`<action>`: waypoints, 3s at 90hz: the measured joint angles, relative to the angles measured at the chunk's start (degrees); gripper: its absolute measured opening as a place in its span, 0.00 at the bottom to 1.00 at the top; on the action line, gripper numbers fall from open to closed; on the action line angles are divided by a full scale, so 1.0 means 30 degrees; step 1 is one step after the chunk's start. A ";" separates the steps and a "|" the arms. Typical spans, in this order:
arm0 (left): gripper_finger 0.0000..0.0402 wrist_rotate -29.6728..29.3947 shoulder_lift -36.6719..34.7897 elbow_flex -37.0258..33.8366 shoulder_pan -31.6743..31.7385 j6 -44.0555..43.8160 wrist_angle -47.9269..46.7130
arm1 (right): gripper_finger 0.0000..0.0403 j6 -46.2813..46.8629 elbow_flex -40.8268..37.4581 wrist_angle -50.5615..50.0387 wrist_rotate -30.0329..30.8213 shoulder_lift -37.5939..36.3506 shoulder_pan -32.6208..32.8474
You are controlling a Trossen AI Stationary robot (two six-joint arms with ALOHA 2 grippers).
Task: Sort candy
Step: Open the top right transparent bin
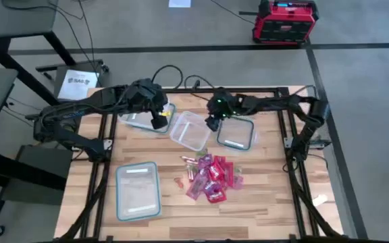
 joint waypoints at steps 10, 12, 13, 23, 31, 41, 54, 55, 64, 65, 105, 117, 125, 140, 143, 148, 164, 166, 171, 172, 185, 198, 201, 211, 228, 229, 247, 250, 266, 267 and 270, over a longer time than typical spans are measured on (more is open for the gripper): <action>0.00 0.0007 0.0000 0.0000 0.0000 0.0001 0.0008 | 0.40 -0.0690 0.1142 -0.1446 0.0000 0.0781 0.0087; 0.00 0.0001 0.0000 0.0000 0.0000 0.0001 0.0008 | 0.38 -0.0885 0.1313 -0.1718 0.0000 0.0913 0.0095; 0.00 0.0005 0.0000 0.0000 0.0000 0.0001 0.0008 | 0.36 -0.0967 0.1386 -0.1887 0.0000 0.0990 0.0095; 0.00 0.0013 0.0000 0.0000 0.0000 -0.0017 0.0003 | 0.17 -0.1819 0.1791 -0.2938 0.0051 0.1230 0.0064; 0.00 0.0011 0.0000 0.0000 0.0000 -0.0036 -0.0003 | 0.04 -0.2597 0.1835 -0.3140 -0.0007 0.0602 -0.0155; 0.00 0.0007 0.0000 0.0000 0.0000 -0.0103 -0.0006 | 0.03 -0.3313 0.1842 -0.4467 -0.0670 -0.0988 -0.0743; 0.00 0.0007 0.0000 0.0000 0.0000 -0.0203 -0.0028 | 0.02 -0.5410 0.1875 -0.8756 -0.1759 -0.4009 -0.1734; 0.00 0.0007 0.0000 0.0000 0.0000 -0.0203 -0.0030 | 0.02 -0.5605 0.1880 -0.9189 -0.1754 -0.4228 -0.1826; 0.00 0.0007 0.0000 0.0000 -0.0007 -0.0210 -0.0043 | 0.01 -0.7161 0.1617 -1.2758 -0.1554 -0.5774 -0.2762; 0.00 0.0007 0.0000 0.0000 -0.0007 -0.0210 -0.0043 | 0.01 -0.7240 0.1542 -1.3027 -0.1484 -0.5908 -0.2881; 0.00 0.0007 0.0000 0.0000 -0.0007 -0.0207 0.0085 | 0.01 -0.8401 -0.3792 -1.1101 -0.2549 -0.7936 -0.6208; 0.00 0.0007 0.0000 0.0000 -0.0007 -0.0159 0.0096 | 0.03 -0.8407 -0.4383 -0.9408 -0.1777 -0.7942 -0.6178; 0.00 0.0007 0.0000 0.0000 -0.0007 -0.0203 0.0081 | 0.05 -0.8620 -0.4452 -0.9627 -0.0935 -0.7942 -0.6336; 0.00 0.0007 0.0000 0.0000 -0.0007 -0.0199 0.0061 | 0.12 -0.9658 -0.4460 -1.0152 -0.0379 -0.7942 -0.6312; 0.00 0.0007 0.0000 0.0000 -0.0007 -0.0146 0.0059 | 0.13 -0.9690 -0.4460 -1.0168 -0.0379 -0.7942 -0.6239; 0.00 0.0007 0.0000 0.0000 -0.0007 -0.0124 0.0059 | 0.16 -0.9690 -0.4460 -1.0152 -0.0386 -0.7942 -0.6095; 0.00 0.0007 0.0000 0.0000 -0.0007 -0.0101 -0.0026 | 0.27 -0.9560 -0.4285 -1.0693 0.0940 -0.8644 -0.5443; 0.00 0.0002 0.0000 0.0000 -0.0007 -0.0101 -0.0040 | 0.29 -0.9362 -0.4159 -1.0935 0.1170 -0.8806 -0.5364; 0.00 0.0007 0.0000 0.0000 -0.0007 -0.0108 -0.0050 | 0.33 -0.8540 -0.3679 -1.1645 0.1469 -0.9336 -0.5096; 0.00 0.0007 0.0000 0.0000 -0.0007 -0.0111 -0.0050 | 0.34 -0.8293 -0.3569 -1.1818 0.1477 -0.9457 -0.5029; 0.00 0.0007 0.0000 -0.0007 -0.0007 -0.0210 -0.0400 | 0.42 -0.3555 -0.2704 -1.4550 0.0428 -1.1330 -0.3552; 0.00 0.0007 0.0000 -0.0007 -0.0007 -0.0442 -0.0894 | 0.43 0.1371 -0.3641 -1.5663 -0.0379 -1.3764 -0.0182; 0.00 0.0000 0.0000 -0.0007 -0.0007 -0.0531 -0.0953 | 0.43 0.2589 -0.3972 -1.5677 -0.0401 -1.4303 0.0898; 0.00 0.0007 0.0000 -0.0007 -0.0007 -0.0692 -0.1063 | 0.40 0.6822 -0.5063 -1.4984 -0.0401 -1.5725 0.4605; 0.00 0.0007 0.0000 -0.0007 -0.0014 -0.0713 -0.1062 | 0.35 1.3743 -0.7542 -1.0586 0.2034 -1.5963 1.0124; 0.00 0.0007 0.0000 -0.0007 -0.0009 -0.0713 -0.1058 | 0.35 1.4048 -0.7687 -1.0283 0.2159 -1.5890 1.0347; 0.00 0.0005 0.0003 -0.0007 -0.0012 -0.0856 -0.1055 | 0.28 1.8796 -0.9568 -0.8074 0.4679 -1.3832 1.2186; 0.00 0.0000 0.0000 -0.0007 -0.0008 -0.0851 -0.1055 | 0.27 1.9173 -0.9704 -0.8034 0.4970 -1.3450 1.2210; 0.00 0.0003 0.0000 -0.0007 -0.0015 -0.0851 -0.1061 | 0.19 1.9621 -1.0397 -0.7010 0.5259 -1.1462 1.1741; 0.00 0.0007 0.0000 -0.0007 -0.0015 -0.0851 -0.1070 | 0.19 1.9624 -1.0433 -0.6941 0.5300 -1.1355 1.1699; 0.00 0.0000 0.0000 -0.0007 -0.0015 -0.0851 -0.1097 | 0.17 1.9633 -1.0514 -0.6838 0.5525 -1.1024 1.1544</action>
